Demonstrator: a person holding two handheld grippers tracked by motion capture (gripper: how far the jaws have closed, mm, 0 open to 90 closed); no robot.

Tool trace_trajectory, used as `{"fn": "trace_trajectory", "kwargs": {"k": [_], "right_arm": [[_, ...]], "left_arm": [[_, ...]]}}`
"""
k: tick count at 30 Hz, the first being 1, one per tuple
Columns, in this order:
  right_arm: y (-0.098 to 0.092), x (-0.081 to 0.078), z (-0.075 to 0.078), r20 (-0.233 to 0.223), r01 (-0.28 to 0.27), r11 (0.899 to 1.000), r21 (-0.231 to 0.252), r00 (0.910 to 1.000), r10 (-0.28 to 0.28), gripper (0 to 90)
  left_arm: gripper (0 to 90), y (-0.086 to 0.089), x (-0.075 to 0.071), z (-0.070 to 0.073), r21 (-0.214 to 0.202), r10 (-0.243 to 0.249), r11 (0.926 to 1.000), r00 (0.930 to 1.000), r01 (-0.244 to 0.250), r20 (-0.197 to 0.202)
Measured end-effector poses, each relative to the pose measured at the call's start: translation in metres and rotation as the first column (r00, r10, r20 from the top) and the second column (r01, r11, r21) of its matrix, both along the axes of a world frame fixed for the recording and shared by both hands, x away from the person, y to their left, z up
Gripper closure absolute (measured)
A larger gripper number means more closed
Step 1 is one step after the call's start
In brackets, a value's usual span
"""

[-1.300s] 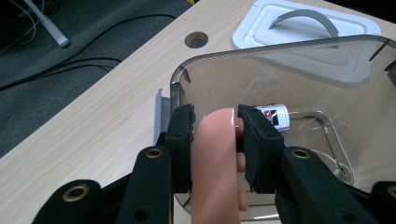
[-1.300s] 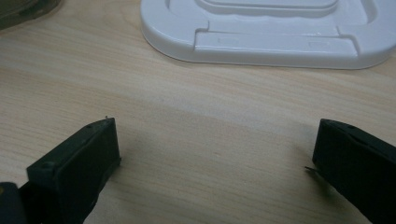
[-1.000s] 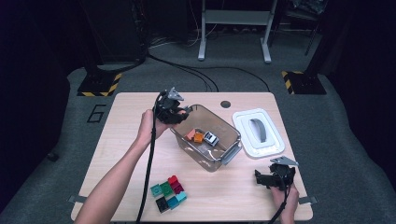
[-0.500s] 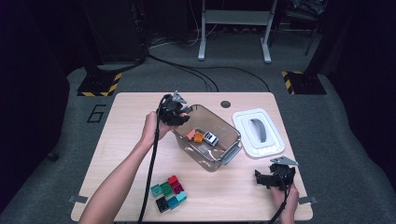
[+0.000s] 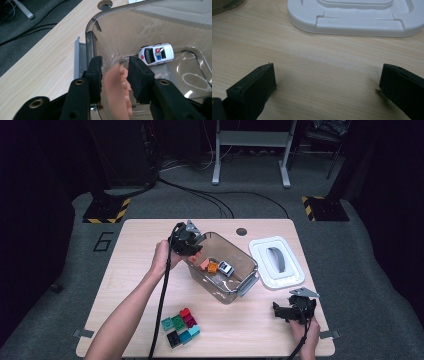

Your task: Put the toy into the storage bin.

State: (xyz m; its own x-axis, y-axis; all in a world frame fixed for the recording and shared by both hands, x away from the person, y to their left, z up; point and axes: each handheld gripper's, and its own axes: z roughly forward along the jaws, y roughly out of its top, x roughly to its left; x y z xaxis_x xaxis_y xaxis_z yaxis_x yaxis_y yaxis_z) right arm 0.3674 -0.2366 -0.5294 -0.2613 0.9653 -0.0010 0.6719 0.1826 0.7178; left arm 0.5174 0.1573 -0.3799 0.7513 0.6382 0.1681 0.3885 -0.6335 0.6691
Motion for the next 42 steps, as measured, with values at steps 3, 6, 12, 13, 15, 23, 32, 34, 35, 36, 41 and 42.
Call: {"fn": "trace_trajectory", "kwargs": {"k": [3,6,12,13,15,23,32,34,35,36,41,42], "right_arm": [[0.0,0.0,0.0,0.0,0.0,1.0,0.0,1.0,0.0,0.0],[0.0,0.0,0.0,0.0,-0.001,1.0,-0.001,1.0,0.001,0.0],[0.0,0.0,0.0,0.0,0.0,1.0,0.0,1.0,0.0,0.0],[0.0,0.0,0.0,0.0,-0.001,1.0,0.0,1.0,0.001,0.0],[0.0,0.0,0.0,0.0,-0.001,1.0,-0.001,1.0,0.001,0.0],[0.0,0.0,0.0,0.0,0.0,1.0,0.0,1.0,0.0,0.0],[0.0,0.0,0.0,0.0,0.0,1.0,0.0,1.0,0.0,0.0],[0.0,0.0,0.0,0.001,0.001,1.0,0.0,1.0,-0.001,0.0],[0.0,0.0,0.0,0.001,0.001,1.0,0.001,1.0,-0.001,0.0],[0.0,0.0,0.0,0.001,0.001,1.0,0.0,1.0,-0.001,0.0],[0.0,0.0,0.0,0.0,0.001,1.0,0.0,1.0,-0.001,0.0],[0.0,0.0,0.0,0.001,0.001,1.0,0.0,1.0,-0.001,0.0]], "left_arm": [[58.1,0.001,-0.001,0.0,-0.012,0.003,0.9999,1.0,-0.003,-0.006],[49.1,0.004,-0.003,0.003,-0.025,0.006,0.9997,0.9999,-0.006,-0.012],[30.3,0.015,-0.016,0.013,-0.076,0.035,0.9965,0.9994,-0.035,-0.004],[27.9,0.018,-0.019,0.015,-0.08,0.04,0.996,0.9992,-0.039,-0.001],[22.7,0.024,-0.025,0.018,-0.085,0.048,0.9953,0.9989,-0.047,0.002],[14.9,0.044,-0.053,0.021,-0.105,0.053,0.9931,0.9986,-0.052,0.004],[11.4,0.061,-0.083,0.004,-0.106,0.058,0.9926,0.9983,-0.059,-0.009],[10.8,0.065,-0.088,-0.002,-0.113,0.057,0.9918,0.9981,-0.059,-0.022],[10.6,0.066,-0.09,-0.005,-0.115,0.059,0.9915,0.9979,-0.062,-0.029],[10.1,0.067,-0.092,-0.009,-0.115,0.06,0.9913,0.9975,-0.064,-0.037],[6.7,0.069,-0.101,-0.026,-0.113,0.065,0.9909,0.9948,-0.073,-0.078],[6.5,0.069,-0.103,-0.03,-0.111,0.062,0.9913,0.9939,-0.072,-0.091]]}}
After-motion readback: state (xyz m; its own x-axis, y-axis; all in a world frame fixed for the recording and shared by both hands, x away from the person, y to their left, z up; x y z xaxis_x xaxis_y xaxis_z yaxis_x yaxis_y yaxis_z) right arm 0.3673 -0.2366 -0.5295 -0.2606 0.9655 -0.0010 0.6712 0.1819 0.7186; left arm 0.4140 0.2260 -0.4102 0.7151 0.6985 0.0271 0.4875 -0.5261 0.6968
